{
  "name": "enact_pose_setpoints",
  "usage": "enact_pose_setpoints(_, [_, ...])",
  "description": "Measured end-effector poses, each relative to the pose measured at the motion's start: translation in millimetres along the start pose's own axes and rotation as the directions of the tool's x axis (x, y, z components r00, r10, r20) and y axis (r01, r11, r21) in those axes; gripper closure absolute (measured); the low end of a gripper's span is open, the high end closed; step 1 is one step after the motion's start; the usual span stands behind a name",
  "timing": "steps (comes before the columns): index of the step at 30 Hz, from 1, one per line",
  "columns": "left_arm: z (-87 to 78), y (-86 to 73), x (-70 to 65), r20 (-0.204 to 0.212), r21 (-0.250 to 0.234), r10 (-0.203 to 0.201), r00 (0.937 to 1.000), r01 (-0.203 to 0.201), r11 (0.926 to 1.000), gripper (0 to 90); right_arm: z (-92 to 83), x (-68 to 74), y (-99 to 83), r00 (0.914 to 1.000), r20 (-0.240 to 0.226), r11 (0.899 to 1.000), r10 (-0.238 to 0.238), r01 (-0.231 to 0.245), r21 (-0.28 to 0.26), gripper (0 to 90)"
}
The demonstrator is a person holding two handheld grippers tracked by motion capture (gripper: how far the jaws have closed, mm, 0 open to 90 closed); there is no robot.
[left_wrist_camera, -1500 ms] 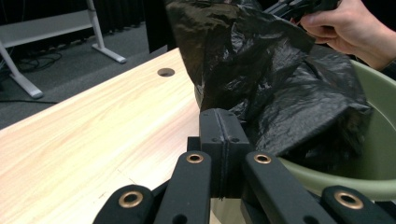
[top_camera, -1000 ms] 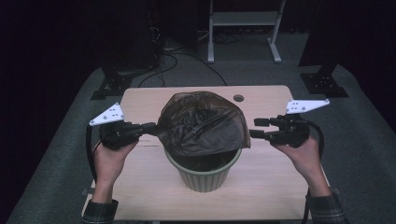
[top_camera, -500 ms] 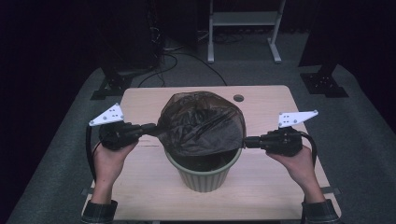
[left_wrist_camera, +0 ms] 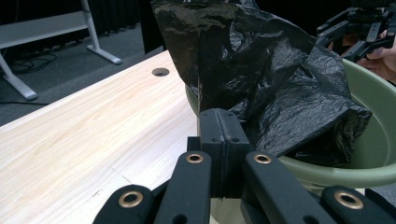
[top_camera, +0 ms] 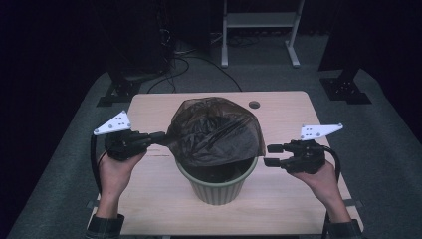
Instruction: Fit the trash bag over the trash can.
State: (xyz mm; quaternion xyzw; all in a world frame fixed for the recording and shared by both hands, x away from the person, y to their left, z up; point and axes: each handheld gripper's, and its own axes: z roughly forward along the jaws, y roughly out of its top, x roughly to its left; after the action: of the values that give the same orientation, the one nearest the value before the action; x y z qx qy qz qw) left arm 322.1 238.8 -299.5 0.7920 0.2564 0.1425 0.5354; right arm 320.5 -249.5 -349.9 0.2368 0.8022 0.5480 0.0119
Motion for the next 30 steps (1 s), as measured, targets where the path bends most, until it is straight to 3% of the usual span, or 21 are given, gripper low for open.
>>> enact_pose_setpoints(1, [0.6,0.5,-0.7,0.002,-0.001,0.0,1.0,0.0,1.0,90.0,2.8,0.0,0.0,1.0,-0.003,1.0,0.0,0.0,0.001,50.5])
enact_pose_setpoints(2, [0.6,0.5,-0.7,0.002,-0.001,0.0,1.0,0.0,1.0,90.0,2.8,0.0,0.0,1.0,-0.003,1.0,0.0,0.0,0.001,50.5])
enact_pose_setpoints(4, [0.9,1.0,-0.9,0.003,0.0,0.002,1.0,-0.002,1.0,90.0,4.7,1.0,0.8,0.9998,-0.001,1.0,-0.021,0.021,0.001,71.1])
enact_pose_setpoints(5, [0.9,1.1,-0.9,0.004,-0.001,0.001,1.0,-0.001,1.0,90.0,3.8,2.2,0.9,0.9993,0.001,0.999,-0.038,0.038,-0.012,77.4])
enact_pose_setpoints(6, [0.8,1.1,-0.8,0.004,0.0,0.001,1.0,-0.001,1.0,90.0,3.8,2.2,0.9,0.9993,0.001,0.999,-0.038,0.038,-0.012,77.4])
enact_pose_setpoints(7, [0.4,1.1,-0.6,0.003,0.002,0.003,1.0,-0.003,1.0,90.0,0.8,4.5,1.4,0.9984,0.008,0.998,-0.057,0.057,-0.027,89.7])
enact_pose_setpoints(16, [-13.1,-5.5,2.2,-0.014,-0.007,-0.006,0.9999,0.006,1.0,90.0,-21.6,3.6,0.1,0.9935,0.088,0.997,-0.072,0.075,-0.03,89.9])
enact_pose_setpoints(17, [-18.3,-10.9,2.7,-0.019,-0.007,-0.013,0.9997,0.013,0.9999,90.0,-32.0,2.6,-4.1,0.9914,0.111,0.997,-0.069,0.073,-0.034,89.9])
enact_pose_setpoints(22, [-26.6,-23.7,1.0,-0.025,-0.002,-0.028,0.9993,0.028,0.9996,90.0,-50.3,1.3,-22.3,0.9872,0.151,0.998,-0.05,0.055,-0.028,89.9])
enact_pose_setpoints(30, [-26.7,-49.7,2.2,-0.021,0.02,-0.072,0.9972,0.072,0.9972,90.0,-55.8,-3.2,-52.2,0.9838,0.179,1.0,-0.01,0.009,0.009,89.9])
